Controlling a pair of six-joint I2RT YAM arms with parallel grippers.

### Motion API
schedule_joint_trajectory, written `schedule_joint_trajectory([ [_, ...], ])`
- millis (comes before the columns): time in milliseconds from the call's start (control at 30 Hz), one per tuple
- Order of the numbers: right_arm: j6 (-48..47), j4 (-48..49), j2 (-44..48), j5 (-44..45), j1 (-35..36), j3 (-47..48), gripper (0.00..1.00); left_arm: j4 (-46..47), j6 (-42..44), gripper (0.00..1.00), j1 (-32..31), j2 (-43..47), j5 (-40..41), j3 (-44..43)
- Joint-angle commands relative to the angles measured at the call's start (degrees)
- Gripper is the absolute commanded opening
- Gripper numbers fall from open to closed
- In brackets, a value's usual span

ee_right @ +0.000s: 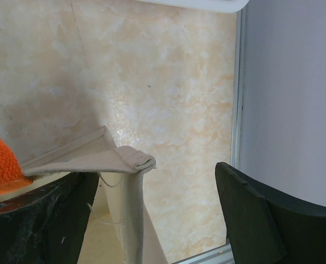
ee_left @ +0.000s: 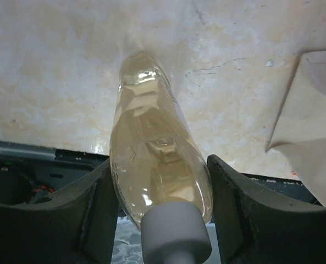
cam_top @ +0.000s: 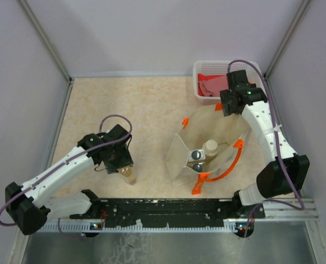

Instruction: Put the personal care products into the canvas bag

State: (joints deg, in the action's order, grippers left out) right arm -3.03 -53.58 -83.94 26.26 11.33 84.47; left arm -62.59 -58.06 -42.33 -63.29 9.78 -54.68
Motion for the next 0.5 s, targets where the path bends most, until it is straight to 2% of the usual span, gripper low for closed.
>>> schedule_joint_trajectory([
  [0, -0.6, 1.8, 2.7, 1.1, -0.6, 1.7, 0.86, 15.4, 12.2, 0.00, 0.1, 3.4, 3.8, -4.5],
  [133, -0.5, 1.9, 2.8, 1.0, -0.7, 1.4, 0.86, 24.7, 25.1, 0.00, 0.4, 2.0, 11.6, -13.5],
  [200, -0.4, 1.8, 2.8, 0.7, -0.6, 1.5, 0.86, 28.5, 33.0, 0.00, 0.4, -0.5, 12.2, -20.3],
  [333, -0.4, 2.1, 2.8, 0.4, -0.6, 1.0, 0.86, 43.3, 45.5, 0.00, 0.4, -3.6, 5.6, -27.3],
  [467, -0.3, 2.3, 2.7, 0.2, -0.6, 0.5, 0.86, 47.2, 53.6, 0.00, 0.4, -11.4, -3.9, -40.1],
])
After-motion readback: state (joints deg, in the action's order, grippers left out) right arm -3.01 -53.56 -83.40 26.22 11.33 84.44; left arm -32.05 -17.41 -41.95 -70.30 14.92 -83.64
